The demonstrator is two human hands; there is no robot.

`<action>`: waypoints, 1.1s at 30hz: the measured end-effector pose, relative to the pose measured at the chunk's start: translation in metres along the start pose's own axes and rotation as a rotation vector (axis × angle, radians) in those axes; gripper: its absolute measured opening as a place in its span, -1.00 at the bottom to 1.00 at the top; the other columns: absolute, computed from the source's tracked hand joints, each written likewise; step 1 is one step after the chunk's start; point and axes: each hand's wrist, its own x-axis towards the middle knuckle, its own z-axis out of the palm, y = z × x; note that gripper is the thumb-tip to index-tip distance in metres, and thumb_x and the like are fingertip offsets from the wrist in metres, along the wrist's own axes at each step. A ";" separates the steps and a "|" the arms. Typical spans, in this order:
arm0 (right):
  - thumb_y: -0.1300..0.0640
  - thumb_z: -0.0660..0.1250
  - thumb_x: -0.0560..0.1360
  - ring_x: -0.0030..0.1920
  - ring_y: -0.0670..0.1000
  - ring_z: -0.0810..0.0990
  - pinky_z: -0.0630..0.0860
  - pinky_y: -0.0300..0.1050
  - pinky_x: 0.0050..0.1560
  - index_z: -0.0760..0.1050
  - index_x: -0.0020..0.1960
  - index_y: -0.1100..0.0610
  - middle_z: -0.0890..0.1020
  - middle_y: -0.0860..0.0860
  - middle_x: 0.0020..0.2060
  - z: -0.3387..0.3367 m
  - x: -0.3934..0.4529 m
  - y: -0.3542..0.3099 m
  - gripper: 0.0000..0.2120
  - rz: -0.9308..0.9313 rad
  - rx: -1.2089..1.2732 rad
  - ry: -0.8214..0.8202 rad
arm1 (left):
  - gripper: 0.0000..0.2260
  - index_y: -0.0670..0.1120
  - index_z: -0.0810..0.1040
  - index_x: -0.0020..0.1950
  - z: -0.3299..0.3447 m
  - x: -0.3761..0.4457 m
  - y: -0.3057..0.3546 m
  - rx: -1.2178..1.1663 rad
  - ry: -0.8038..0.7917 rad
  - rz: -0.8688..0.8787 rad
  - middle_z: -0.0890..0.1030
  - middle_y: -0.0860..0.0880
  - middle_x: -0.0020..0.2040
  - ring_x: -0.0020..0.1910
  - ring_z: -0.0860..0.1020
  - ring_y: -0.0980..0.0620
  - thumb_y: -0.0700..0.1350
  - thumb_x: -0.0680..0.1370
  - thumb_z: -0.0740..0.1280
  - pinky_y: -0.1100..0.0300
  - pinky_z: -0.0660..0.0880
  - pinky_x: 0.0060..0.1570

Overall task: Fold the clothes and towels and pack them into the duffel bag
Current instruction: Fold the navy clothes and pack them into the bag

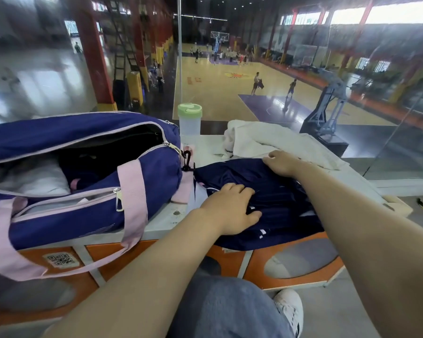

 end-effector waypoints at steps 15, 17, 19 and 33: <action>0.09 0.34 0.54 0.03 0.08 0.57 0.45 -0.05 0.09 0.67 -0.05 0.11 0.64 -0.03 -0.08 -0.024 -0.010 -0.008 -0.85 -0.466 -0.061 0.316 | -0.41 0.00 0.25 0.50 -0.007 0.010 -0.011 -0.282 0.082 -0.065 0.33 -0.01 0.47 0.42 0.30 -0.03 0.26 0.56 0.19 0.00 0.31 0.38; 0.10 0.27 0.58 -0.01 0.06 0.56 0.36 -0.17 -0.02 0.63 -0.04 0.10 0.63 -0.05 -0.11 -0.028 -0.023 -0.012 -0.83 -0.540 -0.066 0.365 | -0.45 0.00 0.27 0.49 -0.007 0.011 -0.016 -0.362 0.128 -0.088 0.35 -0.02 0.45 0.41 0.33 -0.01 0.22 0.57 0.20 0.03 0.32 0.37; 0.05 0.20 0.62 -0.06 -0.01 0.50 0.19 -0.26 -0.14 0.57 0.05 0.07 0.58 -0.07 -0.08 -0.031 -0.038 -0.014 -0.82 -0.523 -0.079 0.466 | -0.50 -0.01 0.29 0.47 -0.006 0.014 -0.020 -0.408 0.220 -0.097 0.36 -0.04 0.43 0.40 0.34 -0.01 0.13 0.58 0.24 0.04 0.32 0.36; -0.33 -0.04 0.51 0.06 -0.07 0.55 0.51 0.16 0.06 0.34 0.03 -0.35 0.51 -0.31 0.05 -0.052 -0.058 -0.010 -0.77 -0.513 -0.082 0.312 | -0.34 -0.04 0.22 0.49 -0.046 0.048 -0.065 -0.134 0.271 -0.235 0.55 -0.12 0.26 0.28 0.45 -0.21 0.05 0.46 0.40 0.00 0.32 0.28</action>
